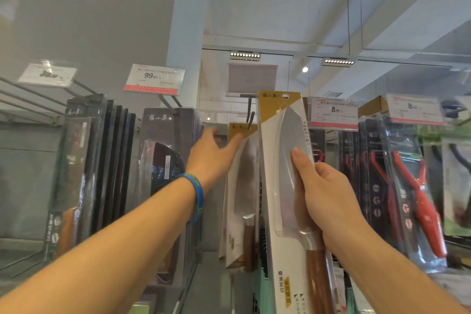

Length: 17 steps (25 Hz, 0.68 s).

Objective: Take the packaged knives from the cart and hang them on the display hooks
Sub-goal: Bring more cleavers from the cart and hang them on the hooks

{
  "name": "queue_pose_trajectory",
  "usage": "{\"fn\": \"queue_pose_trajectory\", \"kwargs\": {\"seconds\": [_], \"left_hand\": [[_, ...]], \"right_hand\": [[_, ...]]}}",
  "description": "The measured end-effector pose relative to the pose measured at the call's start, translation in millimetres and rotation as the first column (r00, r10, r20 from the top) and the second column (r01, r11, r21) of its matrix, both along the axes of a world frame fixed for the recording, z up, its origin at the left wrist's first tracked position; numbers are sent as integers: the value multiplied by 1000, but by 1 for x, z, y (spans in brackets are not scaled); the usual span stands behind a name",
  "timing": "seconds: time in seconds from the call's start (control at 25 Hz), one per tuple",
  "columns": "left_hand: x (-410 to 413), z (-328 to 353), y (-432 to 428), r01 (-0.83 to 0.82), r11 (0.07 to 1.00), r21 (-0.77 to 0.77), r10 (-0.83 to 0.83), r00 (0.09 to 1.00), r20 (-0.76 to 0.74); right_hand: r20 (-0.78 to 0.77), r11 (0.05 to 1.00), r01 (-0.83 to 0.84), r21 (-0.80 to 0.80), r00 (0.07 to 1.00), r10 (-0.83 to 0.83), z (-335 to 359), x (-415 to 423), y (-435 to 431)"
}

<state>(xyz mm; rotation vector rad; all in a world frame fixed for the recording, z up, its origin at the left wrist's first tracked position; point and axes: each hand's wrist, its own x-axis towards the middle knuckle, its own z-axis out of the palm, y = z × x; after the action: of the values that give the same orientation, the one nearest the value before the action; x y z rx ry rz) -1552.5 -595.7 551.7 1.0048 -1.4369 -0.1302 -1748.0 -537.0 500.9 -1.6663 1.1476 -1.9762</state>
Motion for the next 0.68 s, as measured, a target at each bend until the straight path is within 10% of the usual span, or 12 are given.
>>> {"fn": "queue_pose_trajectory", "kwargs": {"seconds": [0.16,0.68], "left_hand": [[-1,66,40,162,939,-302,-173,985,-10],[19,88,55,-8,962,-273,102,938,330]], "right_hand": [[-5,1000,-16,15,1000,16,0,9,1],[-116,998,38,55,993,-31,-12,42,-12]]}}
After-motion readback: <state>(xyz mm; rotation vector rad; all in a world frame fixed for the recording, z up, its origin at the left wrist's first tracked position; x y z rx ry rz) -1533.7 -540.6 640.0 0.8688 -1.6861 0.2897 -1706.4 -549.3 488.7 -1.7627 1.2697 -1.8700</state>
